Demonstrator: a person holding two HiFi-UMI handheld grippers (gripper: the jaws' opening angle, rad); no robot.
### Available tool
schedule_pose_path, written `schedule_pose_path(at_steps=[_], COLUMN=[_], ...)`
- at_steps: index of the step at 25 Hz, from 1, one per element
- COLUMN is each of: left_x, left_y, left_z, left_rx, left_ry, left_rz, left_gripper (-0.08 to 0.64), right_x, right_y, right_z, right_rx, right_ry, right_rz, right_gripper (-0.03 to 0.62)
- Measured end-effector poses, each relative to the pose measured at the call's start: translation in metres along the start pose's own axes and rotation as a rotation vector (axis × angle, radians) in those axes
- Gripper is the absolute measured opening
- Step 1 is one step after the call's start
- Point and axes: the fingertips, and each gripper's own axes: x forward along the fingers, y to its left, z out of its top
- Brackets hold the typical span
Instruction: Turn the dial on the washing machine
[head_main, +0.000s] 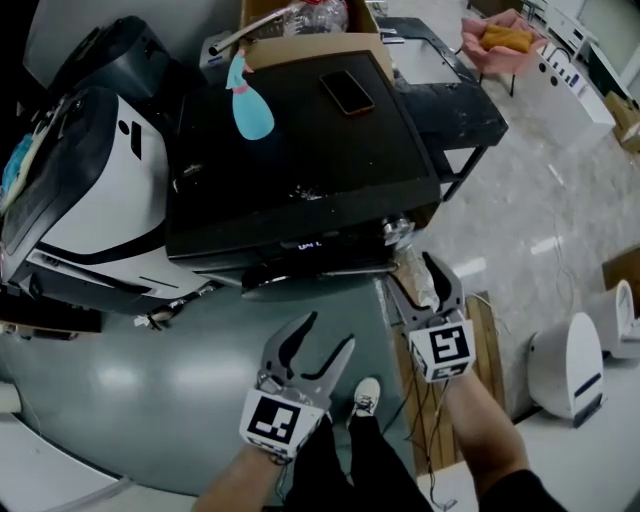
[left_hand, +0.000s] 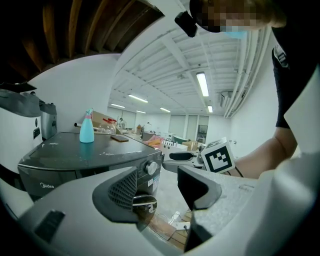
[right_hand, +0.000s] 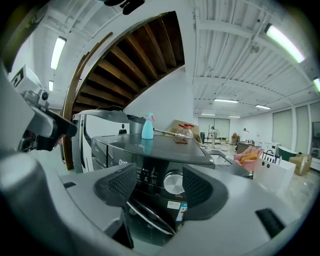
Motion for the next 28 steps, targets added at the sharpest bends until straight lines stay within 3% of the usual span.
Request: schedule_pose_path(at_steps=[17, 22, 28], left_x=[0.041, 0.051, 0.057], left_y=[0.018, 0.023, 0.028], left_z=[-0.049, -0.057, -0.062], left_rx=[-0.031, -0.037, -0.045], left_ry=[0.042, 0.052, 0.063], left_rz=[-0.039, -0.045, -0.054], left_gripper=[0.233, 0.233, 0.233], right_x=[0.076, 0.093, 0.102], right_y=[-0.029, -0.035, -0.039], right_z=[-0.056, -0.063, -0.067], right_rx=[-0.112, -0.182, -0.202], right_ry=[0.063, 0.061, 0.055], right_rz=[-0.034, -0.047, -0.074], right_gripper=[0.285, 0.285, 0.285])
